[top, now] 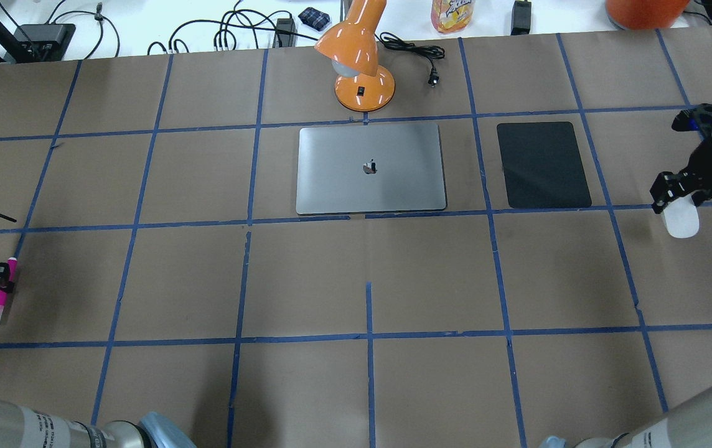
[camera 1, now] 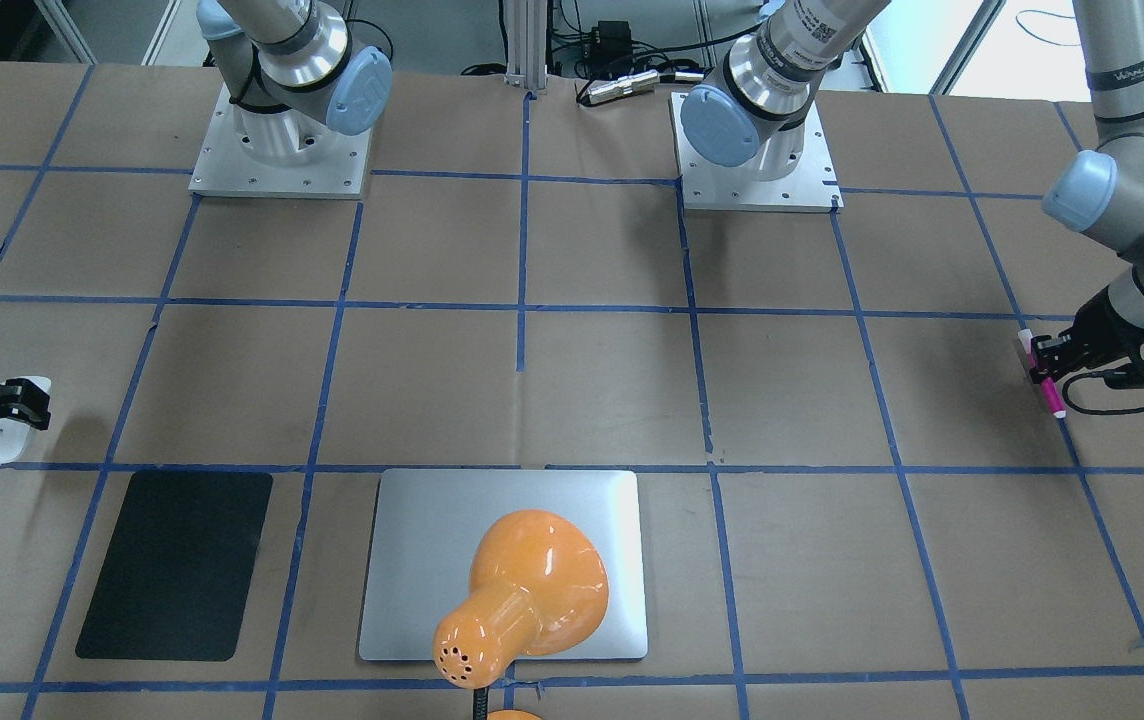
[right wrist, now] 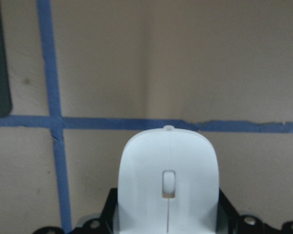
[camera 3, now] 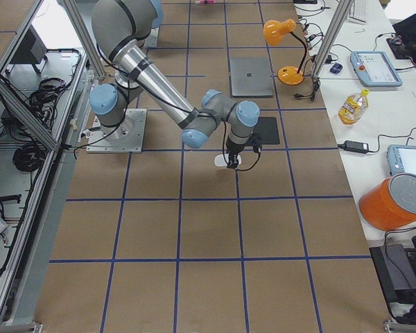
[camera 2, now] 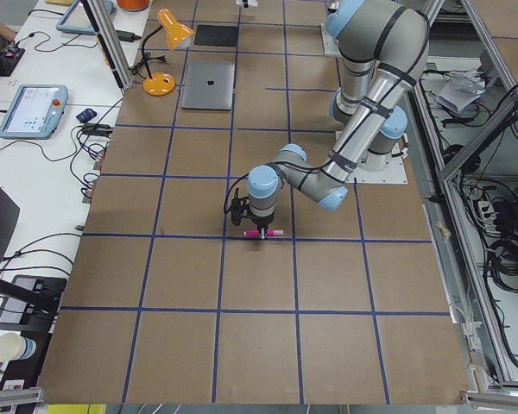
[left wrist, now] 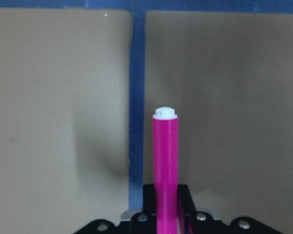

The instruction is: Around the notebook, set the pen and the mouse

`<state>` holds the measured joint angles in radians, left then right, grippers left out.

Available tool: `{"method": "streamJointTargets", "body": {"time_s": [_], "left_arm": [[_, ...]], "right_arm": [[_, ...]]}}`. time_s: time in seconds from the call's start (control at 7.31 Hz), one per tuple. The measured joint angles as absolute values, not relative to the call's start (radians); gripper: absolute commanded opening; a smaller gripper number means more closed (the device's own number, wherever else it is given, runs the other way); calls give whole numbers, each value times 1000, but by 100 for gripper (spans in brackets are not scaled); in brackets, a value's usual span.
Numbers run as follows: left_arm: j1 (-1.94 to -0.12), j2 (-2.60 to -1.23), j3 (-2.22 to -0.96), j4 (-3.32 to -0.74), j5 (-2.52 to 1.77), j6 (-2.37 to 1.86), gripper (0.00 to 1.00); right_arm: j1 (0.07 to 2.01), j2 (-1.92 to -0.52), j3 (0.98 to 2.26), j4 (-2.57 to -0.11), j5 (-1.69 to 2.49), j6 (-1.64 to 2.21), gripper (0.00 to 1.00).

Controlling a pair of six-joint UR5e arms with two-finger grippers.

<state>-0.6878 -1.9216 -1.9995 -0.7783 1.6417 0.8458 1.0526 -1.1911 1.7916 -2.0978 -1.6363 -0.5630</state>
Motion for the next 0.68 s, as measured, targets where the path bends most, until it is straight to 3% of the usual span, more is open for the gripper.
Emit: {"method": "streamJointTargets", "body": {"time_s": [0.68], "left_arm": [[-898, -1662, -1985, -1168, 1642, 330, 0]], "right_arm": [[1326, -1002, 1555, -2090, -1586, -227, 27]]}}
